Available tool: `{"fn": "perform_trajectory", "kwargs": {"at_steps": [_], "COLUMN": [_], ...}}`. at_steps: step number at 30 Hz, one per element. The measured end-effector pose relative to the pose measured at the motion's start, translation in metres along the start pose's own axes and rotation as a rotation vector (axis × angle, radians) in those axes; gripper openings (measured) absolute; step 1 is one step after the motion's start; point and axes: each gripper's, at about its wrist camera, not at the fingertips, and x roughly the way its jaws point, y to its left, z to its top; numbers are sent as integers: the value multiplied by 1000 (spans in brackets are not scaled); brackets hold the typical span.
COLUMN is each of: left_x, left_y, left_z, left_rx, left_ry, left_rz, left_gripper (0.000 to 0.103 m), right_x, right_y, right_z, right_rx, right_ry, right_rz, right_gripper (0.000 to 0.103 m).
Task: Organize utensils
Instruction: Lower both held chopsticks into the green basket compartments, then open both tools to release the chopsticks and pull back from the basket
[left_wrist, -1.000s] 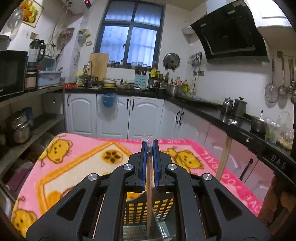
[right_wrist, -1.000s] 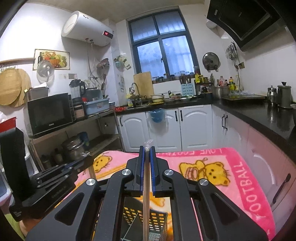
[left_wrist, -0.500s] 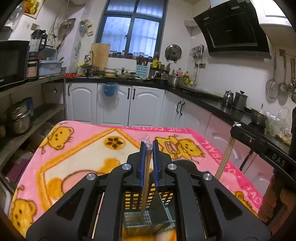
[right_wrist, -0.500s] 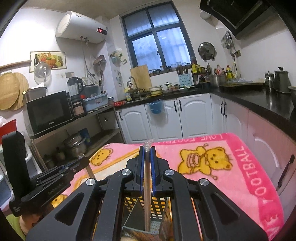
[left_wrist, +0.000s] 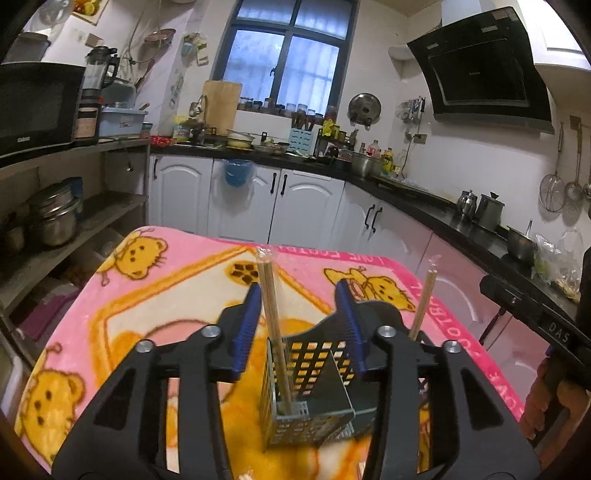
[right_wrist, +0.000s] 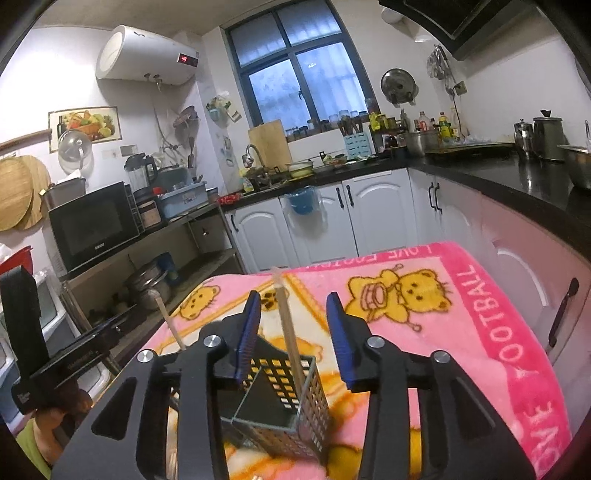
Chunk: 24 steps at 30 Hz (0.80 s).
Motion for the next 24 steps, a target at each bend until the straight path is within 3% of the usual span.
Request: {"fn": "perform_trajectory", "kwargs": {"at_steps": [17,24], "left_x": [-32,-49], "left_y": [1,1], "left_z": [-24,-38], "left_rx": [-42,-61], "left_ry": [53,76], "left_rz": [-3,-26], "left_gripper": [72,92], "right_x": [-22,-36], "right_y": [12,24], "right_z": [-33,-51], "right_rx": [-71,-125], "right_ry": [96,117], "right_rz": [-7,0], "right_gripper": [50,58]}}
